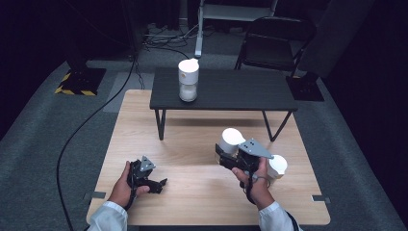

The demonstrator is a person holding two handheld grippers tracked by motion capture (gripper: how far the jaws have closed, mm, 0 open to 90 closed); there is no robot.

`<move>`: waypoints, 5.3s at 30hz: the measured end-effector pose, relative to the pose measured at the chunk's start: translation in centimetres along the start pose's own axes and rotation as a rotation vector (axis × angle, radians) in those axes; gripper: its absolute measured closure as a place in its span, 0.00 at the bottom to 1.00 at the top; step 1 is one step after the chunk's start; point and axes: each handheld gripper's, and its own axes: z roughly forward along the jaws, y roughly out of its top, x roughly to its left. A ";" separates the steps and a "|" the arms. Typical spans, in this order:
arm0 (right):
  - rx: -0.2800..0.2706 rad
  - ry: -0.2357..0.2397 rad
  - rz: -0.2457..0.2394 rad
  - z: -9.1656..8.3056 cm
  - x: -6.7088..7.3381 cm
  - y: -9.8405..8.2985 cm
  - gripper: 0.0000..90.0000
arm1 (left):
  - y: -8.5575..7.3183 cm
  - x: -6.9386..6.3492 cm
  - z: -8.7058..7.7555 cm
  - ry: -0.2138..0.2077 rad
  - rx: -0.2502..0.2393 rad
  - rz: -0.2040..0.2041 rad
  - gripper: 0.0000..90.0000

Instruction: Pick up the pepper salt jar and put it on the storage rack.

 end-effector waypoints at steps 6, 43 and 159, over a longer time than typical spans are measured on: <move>-0.021 -0.030 -0.015 -0.2 0.7 1.6 0.33 | 0.0 0.0 0.0 0.000 0.000 0.000 0.00; -0.113 -0.188 0.003 2.1 1.5 9.2 0.33 | 0.0 0.0 0.0 0.001 0.002 0.001 0.00; -0.038 -0.322 0.000 11.8 -1.1 14.1 0.21 | 0.0 0.0 -0.1 -0.008 0.003 0.011 0.00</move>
